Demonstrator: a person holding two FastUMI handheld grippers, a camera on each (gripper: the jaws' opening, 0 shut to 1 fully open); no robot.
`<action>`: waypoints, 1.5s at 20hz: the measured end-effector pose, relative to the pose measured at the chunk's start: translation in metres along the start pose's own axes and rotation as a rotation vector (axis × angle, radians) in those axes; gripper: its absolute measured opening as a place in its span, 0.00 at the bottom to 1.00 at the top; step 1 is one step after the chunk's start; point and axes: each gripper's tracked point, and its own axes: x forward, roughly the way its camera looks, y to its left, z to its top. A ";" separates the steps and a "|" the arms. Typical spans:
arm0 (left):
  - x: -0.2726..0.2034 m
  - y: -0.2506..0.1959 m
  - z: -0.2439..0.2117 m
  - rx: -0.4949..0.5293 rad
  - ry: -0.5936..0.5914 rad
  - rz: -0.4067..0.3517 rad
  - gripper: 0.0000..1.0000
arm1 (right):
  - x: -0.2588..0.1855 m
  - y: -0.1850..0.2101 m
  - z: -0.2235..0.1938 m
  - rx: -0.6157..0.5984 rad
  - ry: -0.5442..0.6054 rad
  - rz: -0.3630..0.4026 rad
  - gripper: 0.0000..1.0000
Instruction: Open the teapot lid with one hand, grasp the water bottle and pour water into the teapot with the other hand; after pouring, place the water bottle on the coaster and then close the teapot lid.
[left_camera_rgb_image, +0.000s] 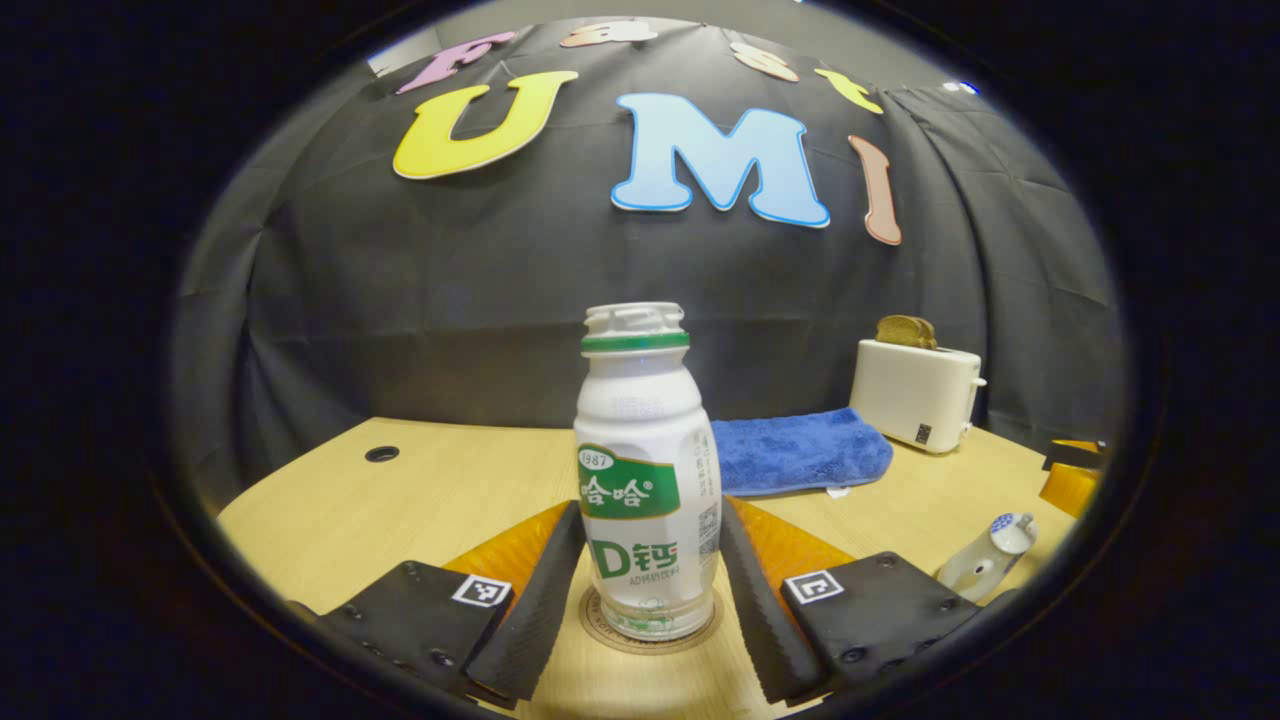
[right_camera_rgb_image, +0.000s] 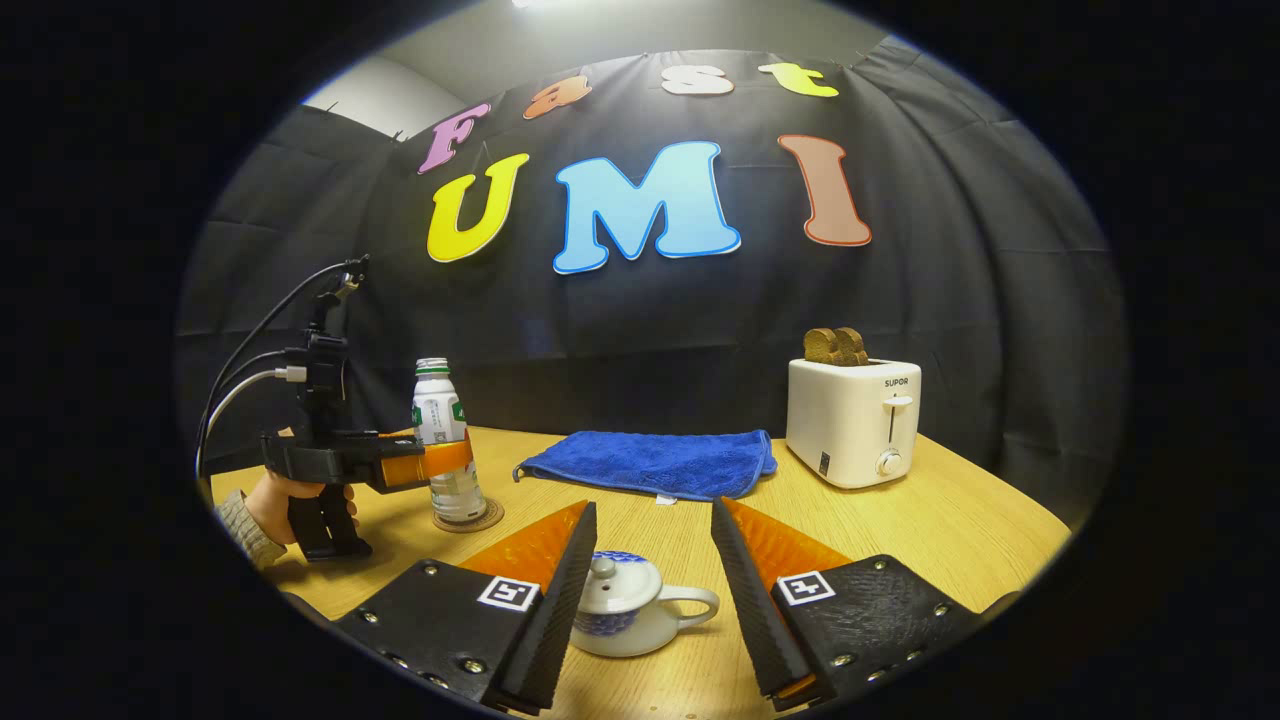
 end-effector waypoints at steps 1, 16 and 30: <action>0.001 0.000 0.000 -0.002 -0.003 0.000 0.84 | 0.000 0.000 0.000 -0.001 0.001 -0.001 0.72; -0.011 -0.005 -0.001 0.024 -0.026 0.006 0.99 | 0.000 0.000 -0.001 0.001 0.002 0.004 0.72; -0.084 -0.008 0.013 0.028 -0.110 0.045 0.93 | -0.006 0.010 0.008 0.009 -0.032 0.027 0.72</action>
